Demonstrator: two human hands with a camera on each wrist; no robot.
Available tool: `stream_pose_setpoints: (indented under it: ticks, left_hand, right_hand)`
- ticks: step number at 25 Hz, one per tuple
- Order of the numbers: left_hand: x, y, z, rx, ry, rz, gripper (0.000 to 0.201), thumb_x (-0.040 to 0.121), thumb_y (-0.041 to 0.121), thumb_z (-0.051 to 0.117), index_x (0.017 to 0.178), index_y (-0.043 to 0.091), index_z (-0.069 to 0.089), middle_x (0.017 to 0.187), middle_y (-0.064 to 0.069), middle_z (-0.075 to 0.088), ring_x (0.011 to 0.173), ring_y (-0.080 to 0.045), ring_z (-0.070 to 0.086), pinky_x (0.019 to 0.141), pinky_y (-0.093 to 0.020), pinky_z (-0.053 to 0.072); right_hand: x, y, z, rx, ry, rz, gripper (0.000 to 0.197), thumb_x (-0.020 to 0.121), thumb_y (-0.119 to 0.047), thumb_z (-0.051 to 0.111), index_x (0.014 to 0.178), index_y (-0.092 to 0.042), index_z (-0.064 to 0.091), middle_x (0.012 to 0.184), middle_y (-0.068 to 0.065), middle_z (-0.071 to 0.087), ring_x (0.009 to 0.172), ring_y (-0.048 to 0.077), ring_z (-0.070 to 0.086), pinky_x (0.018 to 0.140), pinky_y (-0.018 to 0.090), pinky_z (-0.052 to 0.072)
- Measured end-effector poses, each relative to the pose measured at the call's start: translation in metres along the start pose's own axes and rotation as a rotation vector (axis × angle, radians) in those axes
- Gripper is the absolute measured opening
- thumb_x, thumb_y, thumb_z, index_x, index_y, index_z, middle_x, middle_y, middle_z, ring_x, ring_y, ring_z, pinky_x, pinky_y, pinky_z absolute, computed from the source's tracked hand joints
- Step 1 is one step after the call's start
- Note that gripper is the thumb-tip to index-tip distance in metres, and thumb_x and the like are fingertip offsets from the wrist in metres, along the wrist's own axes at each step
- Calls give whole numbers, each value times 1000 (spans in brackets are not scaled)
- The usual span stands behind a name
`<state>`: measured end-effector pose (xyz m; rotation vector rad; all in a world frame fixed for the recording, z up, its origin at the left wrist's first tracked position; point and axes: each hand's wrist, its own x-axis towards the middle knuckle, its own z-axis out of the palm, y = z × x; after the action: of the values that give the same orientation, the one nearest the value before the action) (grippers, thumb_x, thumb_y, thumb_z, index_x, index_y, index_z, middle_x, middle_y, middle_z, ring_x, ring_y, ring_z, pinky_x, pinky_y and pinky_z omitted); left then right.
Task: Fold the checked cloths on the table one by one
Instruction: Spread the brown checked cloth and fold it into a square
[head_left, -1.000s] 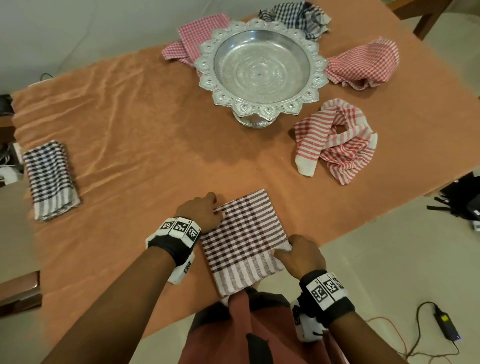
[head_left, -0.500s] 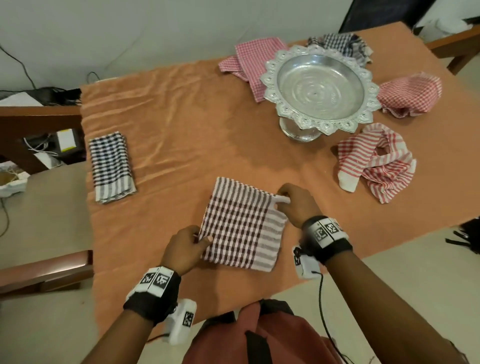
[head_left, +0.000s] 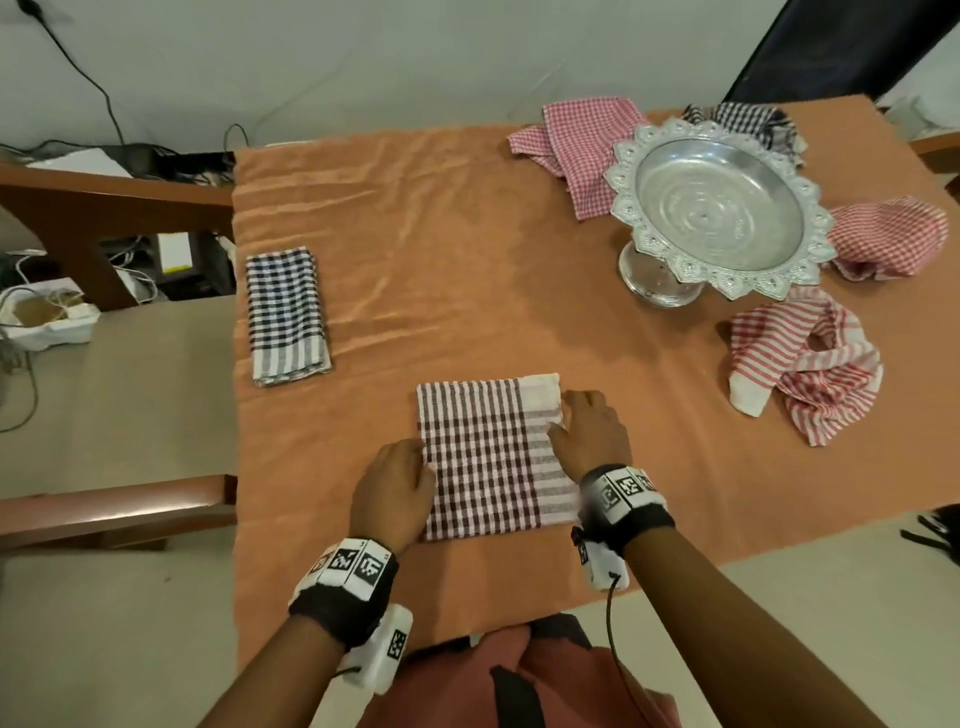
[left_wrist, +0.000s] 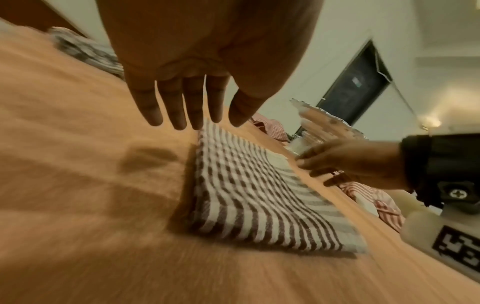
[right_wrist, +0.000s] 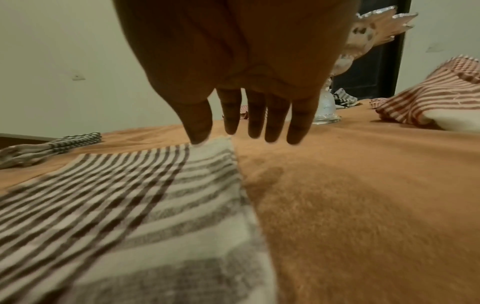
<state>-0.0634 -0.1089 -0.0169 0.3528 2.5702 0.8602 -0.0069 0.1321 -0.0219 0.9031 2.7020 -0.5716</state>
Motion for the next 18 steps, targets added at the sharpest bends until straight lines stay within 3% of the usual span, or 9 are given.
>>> stream_pose_setpoints:
  ticks: [2,4,8,13,16,18]
  left_hand:
    - [13,19,8,41,14,147,43,95,27,49,136,16,48,143,-3,46,129,-22,45,107,-36,34]
    - [29,36,17,113,-9,213,51,97,30,45,145,17,36,156,-5,27,143,-23,24,117,-39,17]
    - [57,50,32,347,-194,219,73,97,40,37,154,21,-4,161,-5,-11,147,-25,-14,119,-44,-8]
    - [73,20,44,593,-391,217,79,95,53,29,150,25,-20,156,-5,-28,141,-26,-30,115,-50,-16]
    - [76,8,42,637,-368,245,73,93,61,11,148,28,-24,153,0,-34,137,-21,-35,114,-52,-18]
    - [77,5,38,606,-311,188,84,84,75,6,145,30,-29,150,2,-39,138,-25,-36,112,-53,-22]
  right_hand:
    - [-2,-14,7,57,73,-149,53,95,-46,43,139,-18,42,150,7,35,136,28,35,110,43,34]
    - [-2,-39,11,164,38,-282,64,94,-57,26,144,-20,36,157,5,24,145,24,20,117,45,22]
    - [10,-80,24,288,-136,-347,81,84,-68,8,152,-25,16,162,0,4,148,20,-1,120,42,4]
    - [23,-67,57,55,-311,-359,81,84,-75,3,151,-31,-7,160,-1,-15,146,18,-20,118,39,-14]
    - [26,-49,55,-75,-308,-422,79,81,-72,-2,150,-33,-13,155,-8,-25,145,16,-22,114,38,-20]
    - [26,-36,51,-175,-266,-376,77,84,-72,-4,149,-33,-16,151,-11,-29,144,17,-24,113,44,-22]
